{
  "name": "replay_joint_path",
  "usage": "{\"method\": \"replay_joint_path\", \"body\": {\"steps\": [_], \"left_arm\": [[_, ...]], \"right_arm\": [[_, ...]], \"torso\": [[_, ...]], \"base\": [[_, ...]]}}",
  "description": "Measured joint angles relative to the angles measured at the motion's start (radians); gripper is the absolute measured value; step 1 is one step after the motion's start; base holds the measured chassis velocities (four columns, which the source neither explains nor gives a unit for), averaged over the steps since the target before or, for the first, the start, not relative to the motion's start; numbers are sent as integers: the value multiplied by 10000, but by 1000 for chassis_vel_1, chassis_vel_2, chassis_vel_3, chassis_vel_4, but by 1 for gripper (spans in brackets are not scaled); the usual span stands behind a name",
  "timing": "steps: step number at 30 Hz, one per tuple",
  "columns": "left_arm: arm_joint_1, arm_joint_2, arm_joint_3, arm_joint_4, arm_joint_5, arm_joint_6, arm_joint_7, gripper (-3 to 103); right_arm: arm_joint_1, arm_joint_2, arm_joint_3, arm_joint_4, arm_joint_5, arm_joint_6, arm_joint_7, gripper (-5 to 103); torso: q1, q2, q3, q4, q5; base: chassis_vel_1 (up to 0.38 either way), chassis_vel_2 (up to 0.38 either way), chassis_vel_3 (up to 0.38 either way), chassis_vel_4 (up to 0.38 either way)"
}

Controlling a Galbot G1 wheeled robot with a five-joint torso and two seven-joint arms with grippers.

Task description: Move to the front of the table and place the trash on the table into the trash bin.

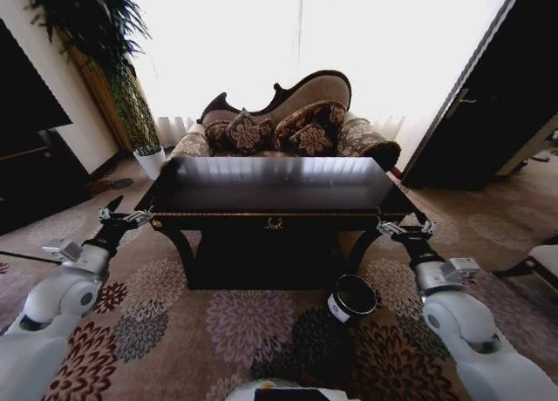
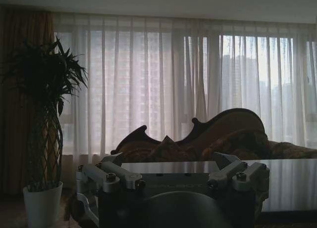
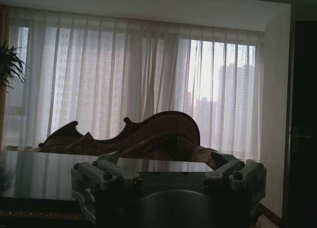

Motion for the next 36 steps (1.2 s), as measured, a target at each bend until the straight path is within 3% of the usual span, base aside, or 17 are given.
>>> {"method": "replay_joint_path", "body": {"steps": [12, 36], "left_arm": [[1, 0, 0, 0, 0, 0, 0, 100], [0, 0, 0, 0, 0, 0, 0, 100]], "right_arm": [[-2, 0, 0, 0, -1, 6, 0, 100], [0, 1, 0, 0, -1, 6, -1, 100]], "torso": [[-4, 3, -2, -1, 3], [6, -3, 2, 1, 2]], "base": [[205, -218, -214, 199], [8, -8, -11, 9]]}}
